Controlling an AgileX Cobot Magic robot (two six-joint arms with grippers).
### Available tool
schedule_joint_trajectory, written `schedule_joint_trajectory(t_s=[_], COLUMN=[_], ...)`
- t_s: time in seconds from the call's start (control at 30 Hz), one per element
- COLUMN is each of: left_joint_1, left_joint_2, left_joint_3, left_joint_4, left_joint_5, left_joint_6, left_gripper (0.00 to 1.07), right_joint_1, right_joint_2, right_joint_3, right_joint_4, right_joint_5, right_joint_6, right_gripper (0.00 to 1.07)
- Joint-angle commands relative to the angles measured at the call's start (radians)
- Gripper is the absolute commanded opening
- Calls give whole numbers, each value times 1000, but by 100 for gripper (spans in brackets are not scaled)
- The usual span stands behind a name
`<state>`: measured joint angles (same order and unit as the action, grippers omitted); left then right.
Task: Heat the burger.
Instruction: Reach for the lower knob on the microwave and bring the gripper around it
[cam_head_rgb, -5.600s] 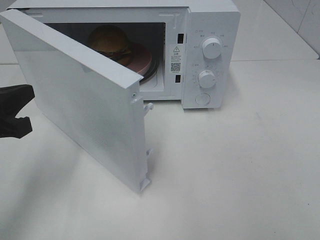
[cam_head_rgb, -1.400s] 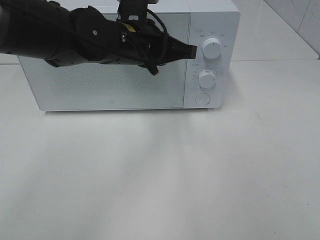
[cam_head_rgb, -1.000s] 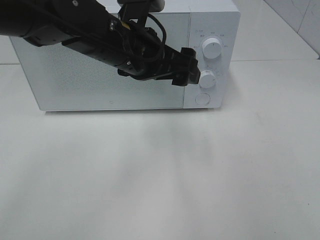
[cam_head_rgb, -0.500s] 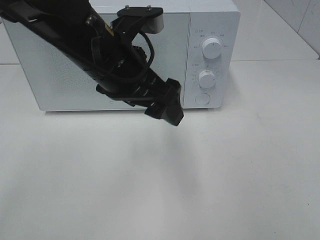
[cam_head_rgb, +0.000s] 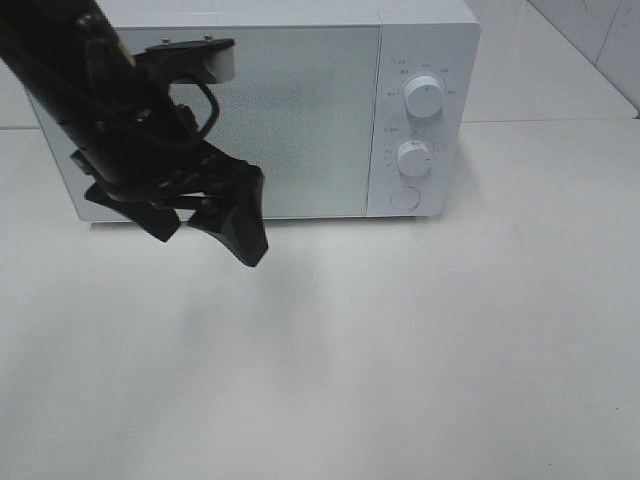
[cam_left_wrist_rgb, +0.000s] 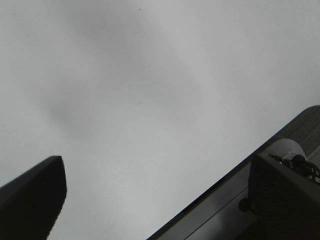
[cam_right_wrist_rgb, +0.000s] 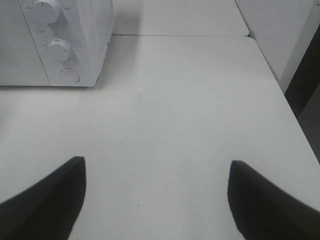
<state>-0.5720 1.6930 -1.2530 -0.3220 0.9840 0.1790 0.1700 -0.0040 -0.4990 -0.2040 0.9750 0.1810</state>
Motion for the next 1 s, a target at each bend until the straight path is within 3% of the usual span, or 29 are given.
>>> schedule_joint_trajectory(t_s=[0.03, 0.47, 0.63, 0.73, 0.87, 1.0], left_joint_1=[72, 313, 413, 422, 433, 433], left_joint_2=[-68, -309, -471, -495, -610, -721], left_joint_3=[75, 295, 410, 426, 498, 573], left_joint_4=[3, 29, 118, 136, 203, 207], left_joint_5=[14, 1, -2, -2, -2, -1], left_joint_6=[-19, -31, -102, -117, -179, -179], left_gripper=[91, 91, 91, 91, 91, 91], right_joint_1=[-5, -5, -5, -5, -5, -5], right_joint_2=[-25, -25, -25, -25, -25, -25], right_joint_3=[2, 2, 2, 2, 2, 2], right_joint_4=[1, 1, 1, 1, 1, 1], right_joint_5=[-8, -8, -8, -8, -8, -8], right_joint_6=[-5, -5, -5, -5, -5, -5], right_gripper=[74, 74, 74, 74, 74, 74])
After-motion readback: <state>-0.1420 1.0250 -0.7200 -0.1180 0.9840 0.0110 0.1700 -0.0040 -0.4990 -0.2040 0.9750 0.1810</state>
